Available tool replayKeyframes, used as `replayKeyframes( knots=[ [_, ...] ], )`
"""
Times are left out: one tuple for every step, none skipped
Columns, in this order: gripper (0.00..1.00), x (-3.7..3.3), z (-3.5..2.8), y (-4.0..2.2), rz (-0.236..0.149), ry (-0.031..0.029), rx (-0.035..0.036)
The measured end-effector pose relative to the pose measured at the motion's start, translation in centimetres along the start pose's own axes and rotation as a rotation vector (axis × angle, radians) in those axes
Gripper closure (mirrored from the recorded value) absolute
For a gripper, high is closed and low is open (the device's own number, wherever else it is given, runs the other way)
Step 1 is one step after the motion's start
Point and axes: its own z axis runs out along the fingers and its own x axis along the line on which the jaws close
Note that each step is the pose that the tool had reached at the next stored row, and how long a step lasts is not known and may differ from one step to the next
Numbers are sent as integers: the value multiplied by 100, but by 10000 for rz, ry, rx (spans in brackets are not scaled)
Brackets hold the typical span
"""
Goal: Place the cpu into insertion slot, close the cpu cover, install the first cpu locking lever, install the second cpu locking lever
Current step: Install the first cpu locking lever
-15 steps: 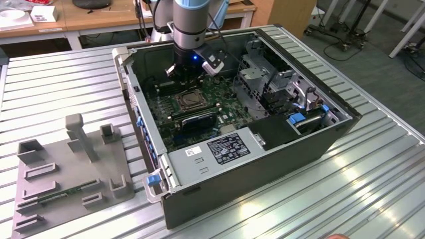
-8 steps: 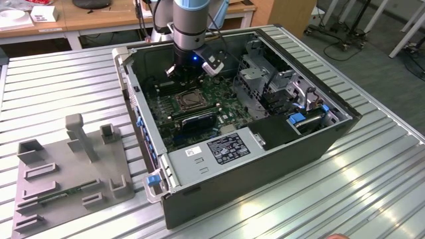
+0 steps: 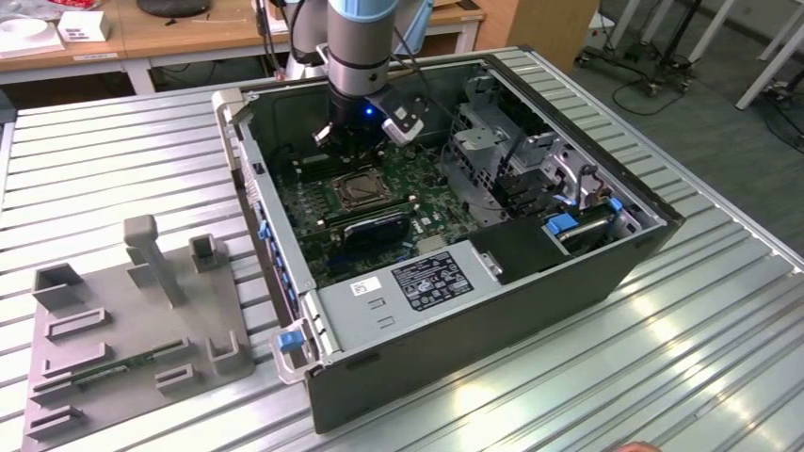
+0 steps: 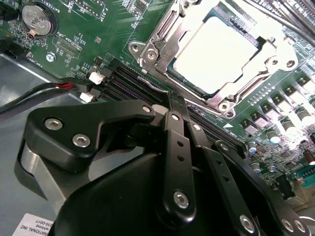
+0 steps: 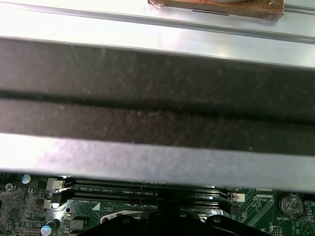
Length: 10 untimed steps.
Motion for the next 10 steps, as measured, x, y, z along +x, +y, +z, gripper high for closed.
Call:
replayKeyframes(
  knots=[
    [89,0,1,-2,-1,-1,0],
    [89,0,1,-4,0,0,0],
    [89,0,0,-7,0,0,1],
    [89,0,0,-8,-1,0,1],
    [89,0,1,-9,-1,0,3],
    [89,1,1,-11,-1,1,6],
    [89,1,2,-11,-1,1,6],
    [89,1,2,-11,-1,1,6],
    [89,1,3,-11,-1,1,5],
    [89,1,2,-11,-1,1,6]
  ],
)
